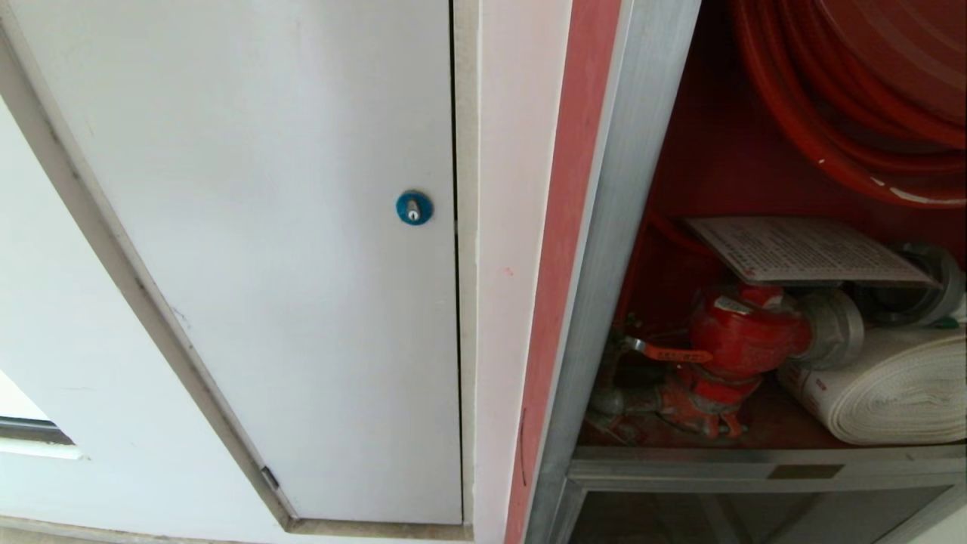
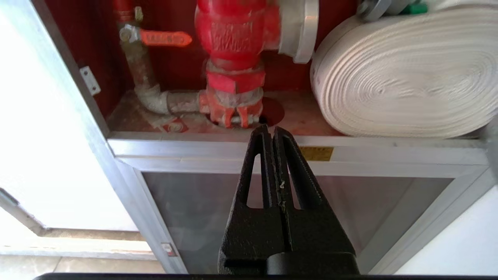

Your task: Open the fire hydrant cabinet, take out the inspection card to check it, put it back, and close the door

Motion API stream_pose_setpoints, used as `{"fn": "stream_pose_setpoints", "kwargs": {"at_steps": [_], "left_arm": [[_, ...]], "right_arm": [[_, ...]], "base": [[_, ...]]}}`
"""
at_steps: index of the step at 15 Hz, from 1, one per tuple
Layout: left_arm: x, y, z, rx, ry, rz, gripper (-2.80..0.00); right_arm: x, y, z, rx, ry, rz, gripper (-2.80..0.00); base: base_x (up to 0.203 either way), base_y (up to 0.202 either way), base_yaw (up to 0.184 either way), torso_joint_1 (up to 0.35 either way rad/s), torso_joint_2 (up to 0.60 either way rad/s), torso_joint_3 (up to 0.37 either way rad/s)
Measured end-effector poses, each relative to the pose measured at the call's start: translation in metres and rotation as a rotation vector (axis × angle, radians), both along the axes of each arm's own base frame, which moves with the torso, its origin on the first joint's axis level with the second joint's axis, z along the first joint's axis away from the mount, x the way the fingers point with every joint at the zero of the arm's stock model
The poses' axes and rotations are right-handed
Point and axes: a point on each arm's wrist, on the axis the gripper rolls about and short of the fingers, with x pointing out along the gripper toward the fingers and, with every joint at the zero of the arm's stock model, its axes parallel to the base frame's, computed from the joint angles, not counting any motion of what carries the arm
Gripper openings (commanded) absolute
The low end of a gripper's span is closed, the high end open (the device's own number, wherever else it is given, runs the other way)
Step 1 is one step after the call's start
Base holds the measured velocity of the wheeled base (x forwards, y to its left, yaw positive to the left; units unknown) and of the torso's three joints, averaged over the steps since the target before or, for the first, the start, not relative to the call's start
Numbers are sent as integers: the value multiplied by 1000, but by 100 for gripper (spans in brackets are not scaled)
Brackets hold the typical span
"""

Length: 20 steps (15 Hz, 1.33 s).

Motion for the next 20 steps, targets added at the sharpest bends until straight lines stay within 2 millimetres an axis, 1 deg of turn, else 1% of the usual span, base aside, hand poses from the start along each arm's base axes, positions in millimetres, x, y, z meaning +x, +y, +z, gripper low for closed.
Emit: {"fn": "stream_pose_setpoints", "kwargs": {"at_steps": [3, 8, 10, 12, 15, 16, 18, 20], "left_arm": [[0, 0, 0, 0, 0, 0, -280], [0, 0, 0, 0, 0, 0, -280], [0, 0, 0, 0, 0, -1, -280], [0, 0, 0, 0, 0, 0, -280], [0, 0, 0, 0, 0, 0, -280], [0, 0, 0, 0, 0, 0, -280], [0, 0, 0, 0, 0, 0, -280], [0, 0, 0, 0, 0, 0, -280]], "right_arm": [[2, 0, 18, -7, 0, -8, -280], [10, -1, 57, -112, -21, -52, -280], [20, -1, 74, -172, -14, -69, -280], [35, -1, 96, -252, -6, -80, -280], [58, -1, 124, -413, 62, -79, -280], [64, -1, 130, -478, 107, -71, -280], [71, -2, 132, -610, 218, -62, -280], [74, -3, 131, -763, 313, -96, -280]], "base": [[0, 0, 0, 0, 0, 0], [0, 0, 0, 0, 0, 0], [0, 0, 0, 0, 0, 0], [0, 0, 0, 0, 0, 0], [0, 0, 0, 0, 0, 0], [0, 0, 0, 0, 0, 0], [0, 0, 0, 0, 0, 0], [0, 0, 0, 0, 0, 0]]}}
